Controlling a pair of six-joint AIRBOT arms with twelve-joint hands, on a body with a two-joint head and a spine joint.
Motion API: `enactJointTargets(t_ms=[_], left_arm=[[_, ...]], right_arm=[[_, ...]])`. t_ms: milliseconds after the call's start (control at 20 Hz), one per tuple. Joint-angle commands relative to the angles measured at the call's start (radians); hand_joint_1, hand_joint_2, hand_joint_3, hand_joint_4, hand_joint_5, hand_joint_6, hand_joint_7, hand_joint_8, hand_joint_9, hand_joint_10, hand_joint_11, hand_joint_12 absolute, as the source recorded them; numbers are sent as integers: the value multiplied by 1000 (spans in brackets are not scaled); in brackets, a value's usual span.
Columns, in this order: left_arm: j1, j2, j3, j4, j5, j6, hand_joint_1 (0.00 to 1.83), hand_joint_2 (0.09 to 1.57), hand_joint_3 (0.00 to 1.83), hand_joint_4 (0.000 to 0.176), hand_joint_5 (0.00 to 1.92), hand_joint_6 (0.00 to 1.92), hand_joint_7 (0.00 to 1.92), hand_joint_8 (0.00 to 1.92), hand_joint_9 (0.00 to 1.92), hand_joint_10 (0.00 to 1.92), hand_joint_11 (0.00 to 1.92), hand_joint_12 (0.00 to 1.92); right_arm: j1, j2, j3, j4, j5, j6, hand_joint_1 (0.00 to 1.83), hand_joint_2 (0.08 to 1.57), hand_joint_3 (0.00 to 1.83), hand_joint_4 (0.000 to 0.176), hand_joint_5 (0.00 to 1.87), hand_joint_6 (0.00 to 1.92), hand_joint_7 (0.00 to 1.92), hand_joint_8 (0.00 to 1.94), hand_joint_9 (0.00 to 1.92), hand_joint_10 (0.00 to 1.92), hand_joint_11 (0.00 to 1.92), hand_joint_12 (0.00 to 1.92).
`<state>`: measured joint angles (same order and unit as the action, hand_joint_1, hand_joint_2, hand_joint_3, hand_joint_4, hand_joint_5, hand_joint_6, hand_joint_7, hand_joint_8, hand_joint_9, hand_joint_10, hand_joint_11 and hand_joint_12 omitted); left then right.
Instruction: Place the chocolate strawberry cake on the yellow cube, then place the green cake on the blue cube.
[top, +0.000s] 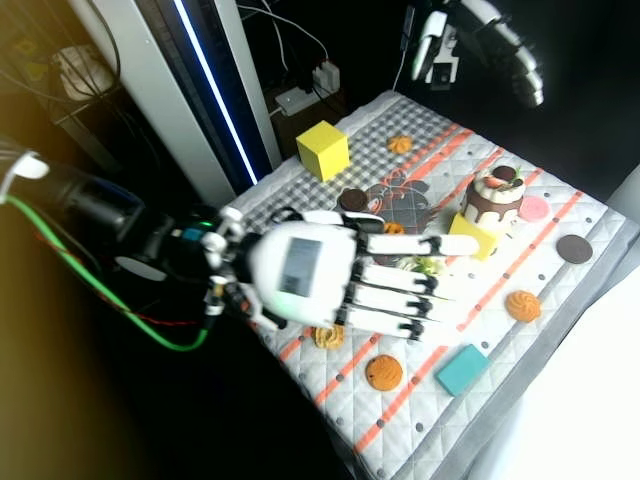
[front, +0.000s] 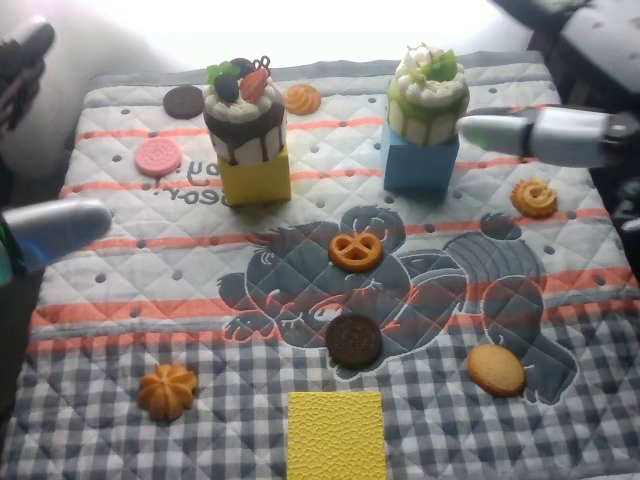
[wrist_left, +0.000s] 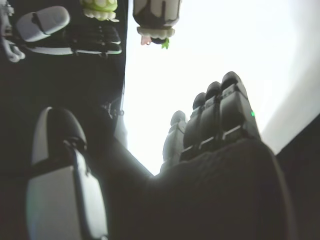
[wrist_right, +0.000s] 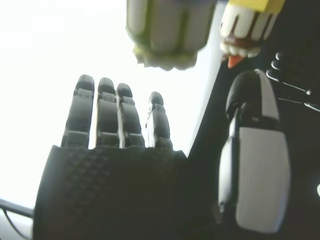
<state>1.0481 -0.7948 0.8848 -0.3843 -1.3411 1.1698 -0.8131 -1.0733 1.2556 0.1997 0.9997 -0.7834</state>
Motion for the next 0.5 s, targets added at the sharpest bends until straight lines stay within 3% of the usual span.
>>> enactJointTargets(t_ms=[0,50,150,200,250,300,350,400,450], left_arm=[[-12,10,6,26,-168,-27,770,899,4,159,0,0,0,0,0,0,0,0],[-12,11,8,35,-190,-47,726,917,12,170,0,0,0,0,0,0,0,0],[-5,10,1,51,-231,-69,614,940,20,157,0,0,3,1,0,0,0,0],[1,12,-6,65,-246,-77,562,968,29,158,0,0,6,2,0,0,0,0],[5,17,-12,82,-254,-88,515,1042,23,135,0,0,0,0,0,0,0,0],[11,21,-16,107,-288,-115,263,1060,18,98,0,0,0,0,0,0,0,0],[13,22,-16,111,-300,-122,165,1091,30,79,0,0,0,0,0,0,7,3],[15,22,-16,124,-343,-139,142,1090,27,59,0,0,0,0,0,0,1,0],[15,22,-17,134,-371,-143,364,1170,19,54,25,2,0,0,0,0,0,0]], right_arm=[[-1,9,-13,2,191,4,562,1028,0,176,0,0,0,0,0,0,0,0],[-31,31,-40,4,243,4,568,1019,0,176,0,0,0,0,0,0,0,0],[-107,63,-90,18,347,4,545,989,0,176,0,0,0,0,0,0,0,0],[-154,77,-114,28,411,23,560,984,0,176,0,0,0,0,0,0,0,0],[-200,88,-128,35,475,59,548,1001,0,176,0,0,0,0,0,0,0,0],[-271,98,-138,51,579,124,546,1002,0,176,0,0,0,0,0,0,0,0],[-283,101,-142,56,605,130,502,1018,6,161,0,0,0,0,0,0,0,0],[-304,114,-161,57,667,132,521,1040,12,172,0,0,0,0,0,0,0,0],[-309,119,-168,52,698,132,580,1002,0,175,0,0,0,0,0,0,10,4]])
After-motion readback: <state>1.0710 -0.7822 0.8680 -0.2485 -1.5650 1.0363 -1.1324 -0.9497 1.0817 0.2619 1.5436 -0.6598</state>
